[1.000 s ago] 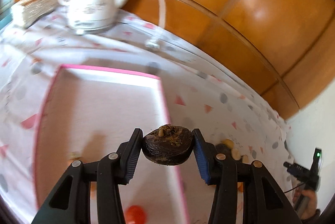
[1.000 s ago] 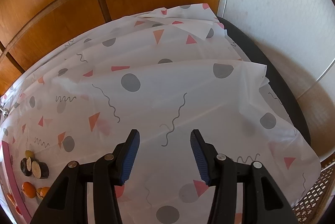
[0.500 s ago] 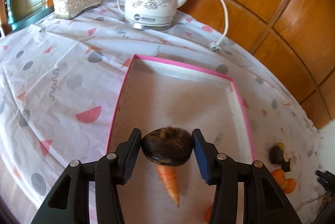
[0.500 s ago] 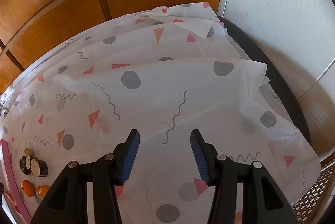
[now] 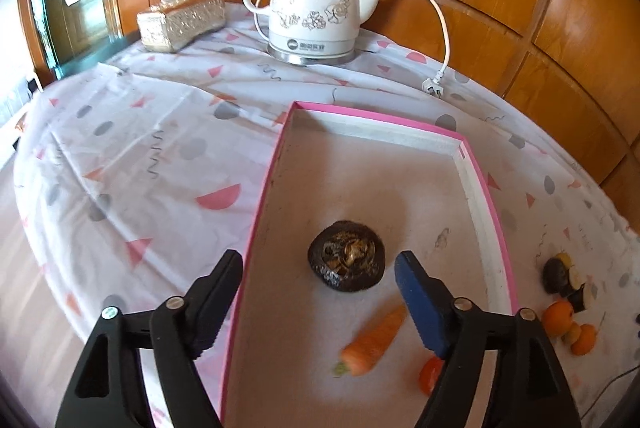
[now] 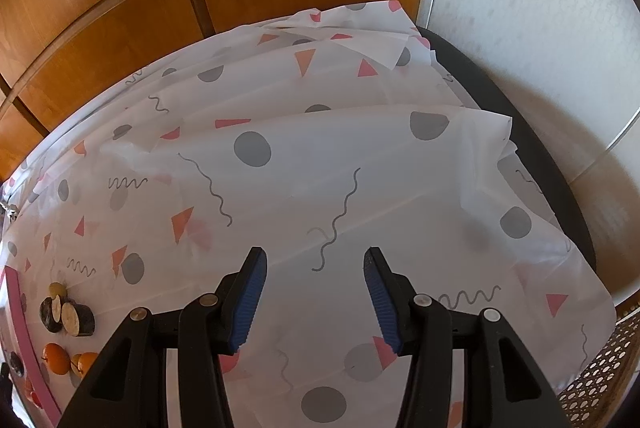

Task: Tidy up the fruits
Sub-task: 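Carry the dark fruit with the left tool into the tray and release, then reach the right tool to the stemmed orange and grasp it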

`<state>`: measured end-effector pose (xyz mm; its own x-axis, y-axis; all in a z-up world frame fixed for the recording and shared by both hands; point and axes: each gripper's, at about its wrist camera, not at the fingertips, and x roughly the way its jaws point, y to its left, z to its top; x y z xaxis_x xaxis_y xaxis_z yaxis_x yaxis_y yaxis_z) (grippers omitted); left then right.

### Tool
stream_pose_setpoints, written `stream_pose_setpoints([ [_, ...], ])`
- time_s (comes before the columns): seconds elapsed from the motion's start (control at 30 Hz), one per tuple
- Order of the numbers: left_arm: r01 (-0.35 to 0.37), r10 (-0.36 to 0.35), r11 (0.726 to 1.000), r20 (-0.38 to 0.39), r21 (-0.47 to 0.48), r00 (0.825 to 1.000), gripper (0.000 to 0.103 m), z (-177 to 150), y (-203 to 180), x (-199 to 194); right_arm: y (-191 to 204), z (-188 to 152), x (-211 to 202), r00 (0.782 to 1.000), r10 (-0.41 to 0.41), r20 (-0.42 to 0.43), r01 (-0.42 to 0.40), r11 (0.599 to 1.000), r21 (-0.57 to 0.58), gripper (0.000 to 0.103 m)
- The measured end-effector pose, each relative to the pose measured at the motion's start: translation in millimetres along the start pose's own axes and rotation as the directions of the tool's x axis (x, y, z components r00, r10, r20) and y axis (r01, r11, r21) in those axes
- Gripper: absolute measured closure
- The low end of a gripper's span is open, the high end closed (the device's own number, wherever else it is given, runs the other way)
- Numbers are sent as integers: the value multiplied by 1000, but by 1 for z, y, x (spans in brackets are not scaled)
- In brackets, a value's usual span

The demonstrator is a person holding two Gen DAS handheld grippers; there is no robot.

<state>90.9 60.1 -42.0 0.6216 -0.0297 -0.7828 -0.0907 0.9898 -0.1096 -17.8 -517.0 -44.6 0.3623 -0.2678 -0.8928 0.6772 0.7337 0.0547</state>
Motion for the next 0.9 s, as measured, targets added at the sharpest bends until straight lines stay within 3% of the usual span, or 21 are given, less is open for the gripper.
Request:
stream_pose_setpoints([
  [0.17, 2, -2, 1000, 27, -10, 1000, 16, -10, 4, -15, 4, -2, -2, 1000, 10, 2, -10, 1000, -8, 52],
  [0.5, -87, 90, 996, 97, -35, 991, 1, -33, 15, -36, 9, -2, -6, 1000, 27, 15, -26, 999, -35, 52],
  [0.63, -118, 121, 992, 106, -32, 987, 0, -39, 18, -37, 16, -3, -10, 998, 64, 30, -62, 996, -60, 52],
  [0.77, -105, 110, 993, 108, -55, 988, 0, -41, 25, -39, 30, -7, -10, 994, 110, 22, -107, 987, -117, 52],
  [0.9, -54, 64, 994, 108, -96, 992, 0, -42, 34, -42, 46, -14, -10, 994, 106, 19, -100, 975, -199, 52],
])
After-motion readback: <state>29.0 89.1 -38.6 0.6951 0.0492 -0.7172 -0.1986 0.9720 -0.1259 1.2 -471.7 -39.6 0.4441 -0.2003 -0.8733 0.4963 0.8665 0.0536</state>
